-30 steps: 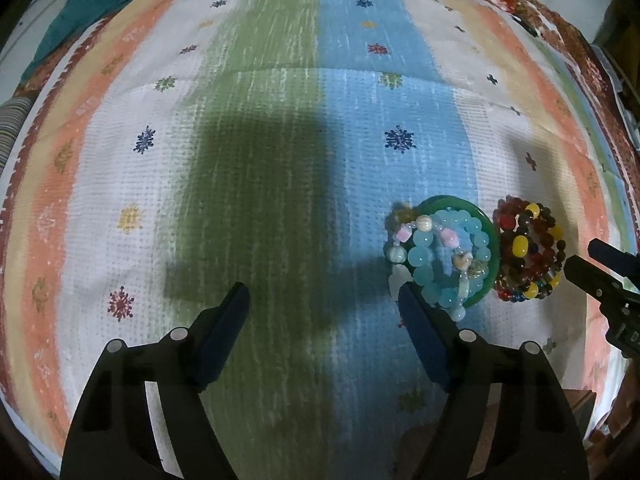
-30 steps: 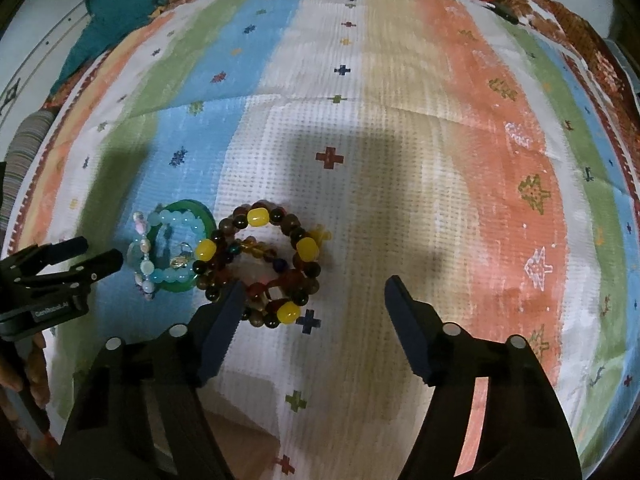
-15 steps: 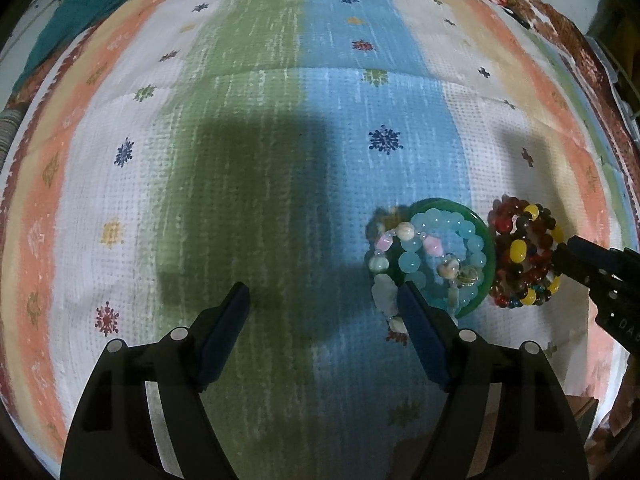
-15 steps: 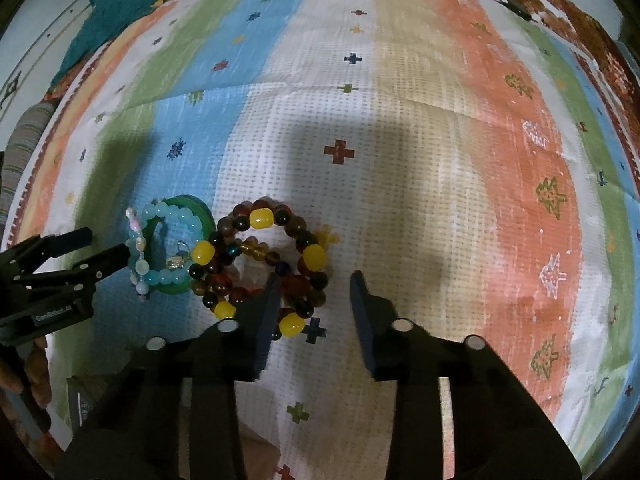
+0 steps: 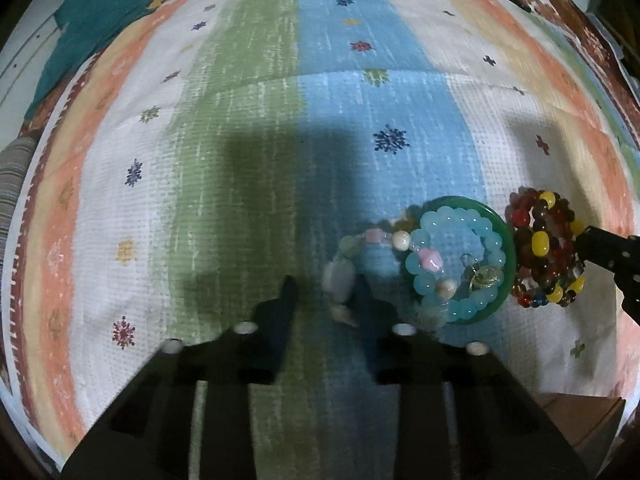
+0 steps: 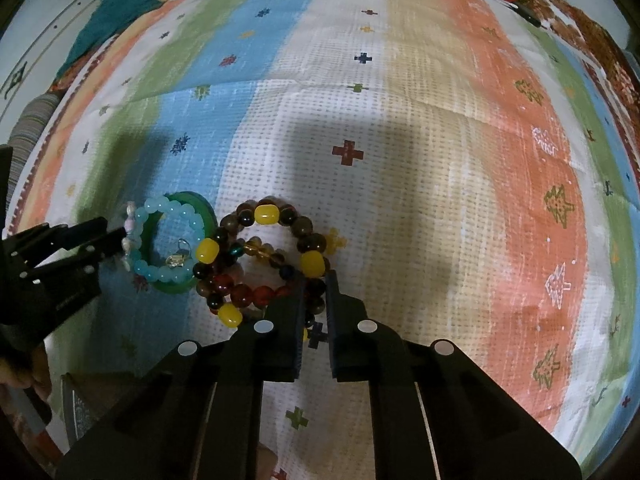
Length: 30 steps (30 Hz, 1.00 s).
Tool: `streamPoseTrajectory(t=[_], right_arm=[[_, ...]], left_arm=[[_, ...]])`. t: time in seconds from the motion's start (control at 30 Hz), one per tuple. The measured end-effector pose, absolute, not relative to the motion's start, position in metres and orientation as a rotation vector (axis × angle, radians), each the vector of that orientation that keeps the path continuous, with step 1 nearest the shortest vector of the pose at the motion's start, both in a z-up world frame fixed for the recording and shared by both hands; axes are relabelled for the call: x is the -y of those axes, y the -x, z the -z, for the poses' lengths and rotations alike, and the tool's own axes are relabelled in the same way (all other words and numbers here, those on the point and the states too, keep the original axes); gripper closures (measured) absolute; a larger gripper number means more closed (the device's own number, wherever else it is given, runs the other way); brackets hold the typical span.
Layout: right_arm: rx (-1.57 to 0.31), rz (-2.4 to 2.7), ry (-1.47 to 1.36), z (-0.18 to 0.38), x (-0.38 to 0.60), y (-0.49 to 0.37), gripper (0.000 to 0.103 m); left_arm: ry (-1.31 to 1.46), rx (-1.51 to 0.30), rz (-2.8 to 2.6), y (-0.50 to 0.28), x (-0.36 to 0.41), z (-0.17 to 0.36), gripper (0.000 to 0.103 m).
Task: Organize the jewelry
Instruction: 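Lift both held bracelets and carry them over the silver tin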
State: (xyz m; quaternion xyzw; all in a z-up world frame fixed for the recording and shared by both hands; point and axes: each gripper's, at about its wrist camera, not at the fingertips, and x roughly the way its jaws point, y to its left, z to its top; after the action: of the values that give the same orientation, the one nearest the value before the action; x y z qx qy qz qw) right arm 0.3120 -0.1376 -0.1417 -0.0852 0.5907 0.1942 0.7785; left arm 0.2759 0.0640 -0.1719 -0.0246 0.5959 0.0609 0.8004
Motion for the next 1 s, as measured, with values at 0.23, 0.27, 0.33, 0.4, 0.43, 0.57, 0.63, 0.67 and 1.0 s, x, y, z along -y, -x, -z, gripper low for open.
streamPoseTrajectory(t=[0.23,0.27,0.33,0.4,0.43,0.57,0.63,0.67,1.0], right_arm=[[-1.265,-0.414,0.184,0.137,0.139,-0.312,0.093],[-1.262,-0.413,0.182,0.135,0.140,-0.312,0.093],[-1.256,-0.415,0.176,0.132,0.142,-0.312,0.093],[-1.251,-0.420,0.172,0.128,0.142,-0.311,0.093],[-1.247,-0.421,0.172,0.127,0.143,-0.311,0.093],[-1.232,-0.433,0.171,0.120,0.141,-0.308,0.093],[-1.222,-0.437,0.177,0.116,0.140,-0.306,0.093],[-1.216,-0.438,0.182,0.115,0.139,-0.305,0.093],[-1.178,-0.470,0.199,0.099,0.131,-0.289,0.093]], left_arm=[[0.090,-1.274,-0.113,-0.265,-0.080,0.165,0.095],[0.094,-1.270,-0.109,-0.261,-0.079,0.161,0.095],[0.094,-1.260,-0.101,-0.259,-0.077,0.156,0.095],[0.091,-1.248,-0.094,-0.256,-0.075,0.152,0.095],[0.089,-1.245,-0.091,-0.255,-0.074,0.150,0.095],[0.082,-1.228,-0.080,-0.252,-0.068,0.141,0.095],[0.082,-1.222,-0.075,-0.254,-0.068,0.137,0.095],[0.082,-1.218,-0.073,-0.253,-0.067,0.135,0.095],[0.097,-1.174,-0.062,-0.240,-0.063,0.113,0.095]])
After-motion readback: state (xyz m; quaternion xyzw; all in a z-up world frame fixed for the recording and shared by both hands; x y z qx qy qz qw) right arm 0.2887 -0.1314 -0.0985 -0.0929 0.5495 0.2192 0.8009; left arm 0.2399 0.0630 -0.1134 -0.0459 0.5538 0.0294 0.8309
